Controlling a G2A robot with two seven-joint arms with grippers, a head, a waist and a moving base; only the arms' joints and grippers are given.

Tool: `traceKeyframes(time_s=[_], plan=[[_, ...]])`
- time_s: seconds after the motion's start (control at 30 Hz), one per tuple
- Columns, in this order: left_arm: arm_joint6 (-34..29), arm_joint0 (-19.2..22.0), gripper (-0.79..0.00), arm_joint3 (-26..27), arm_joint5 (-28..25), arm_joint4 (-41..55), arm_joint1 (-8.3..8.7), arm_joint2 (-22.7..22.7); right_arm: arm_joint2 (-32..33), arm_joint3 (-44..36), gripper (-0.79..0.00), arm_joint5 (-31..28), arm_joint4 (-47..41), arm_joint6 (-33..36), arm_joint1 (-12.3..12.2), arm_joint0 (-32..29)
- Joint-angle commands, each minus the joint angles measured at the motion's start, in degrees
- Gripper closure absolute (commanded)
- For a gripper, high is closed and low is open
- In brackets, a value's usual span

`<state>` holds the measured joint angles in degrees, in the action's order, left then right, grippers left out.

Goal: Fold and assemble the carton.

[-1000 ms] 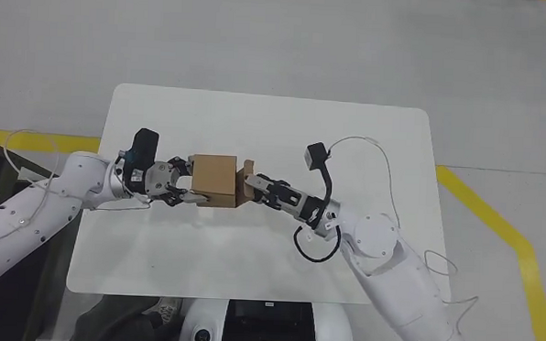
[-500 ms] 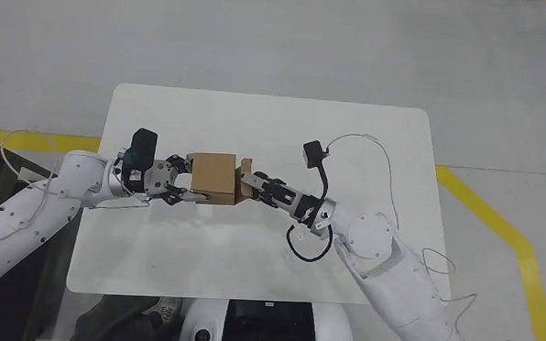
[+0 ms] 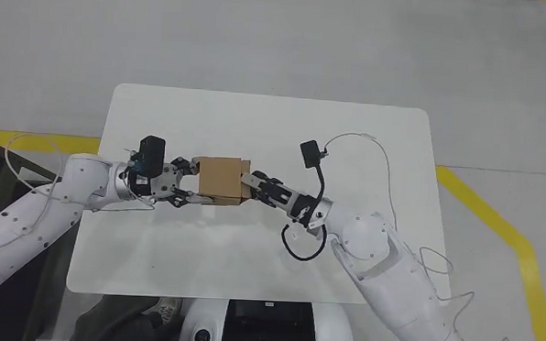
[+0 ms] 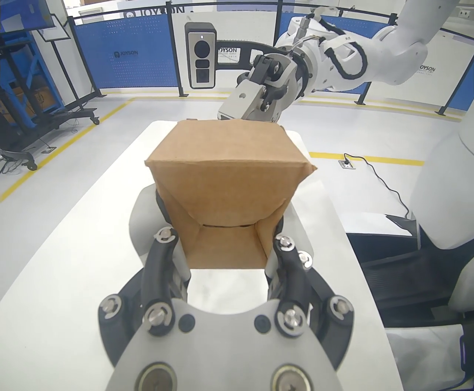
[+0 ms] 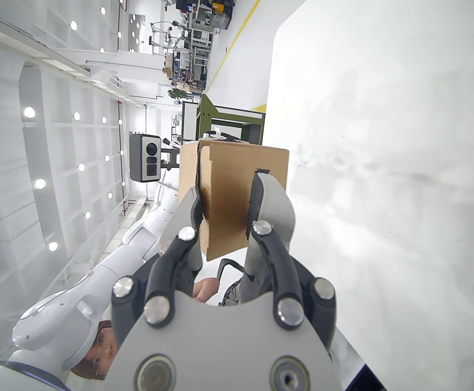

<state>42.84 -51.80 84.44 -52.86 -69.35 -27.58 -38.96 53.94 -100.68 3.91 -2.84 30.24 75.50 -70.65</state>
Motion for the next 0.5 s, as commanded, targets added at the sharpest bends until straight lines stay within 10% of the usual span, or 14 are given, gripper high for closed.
traceKeyframes(time_s=[0.0,0.47], plan=[[-0.4,-0.4,-0.486,0.3,0.1,-0.2,-0.04,-0.6,-0.1,-0.1,-0.240,0.2,0.2,-0.2,0.0,0.0],[-3.7,-3.2,-0.471,1.1,1.8,-0.1,-0.90,-3.6,-0.3,-1.8,-0.268,0.6,0.0,-3.2,0.3,-0.9]])
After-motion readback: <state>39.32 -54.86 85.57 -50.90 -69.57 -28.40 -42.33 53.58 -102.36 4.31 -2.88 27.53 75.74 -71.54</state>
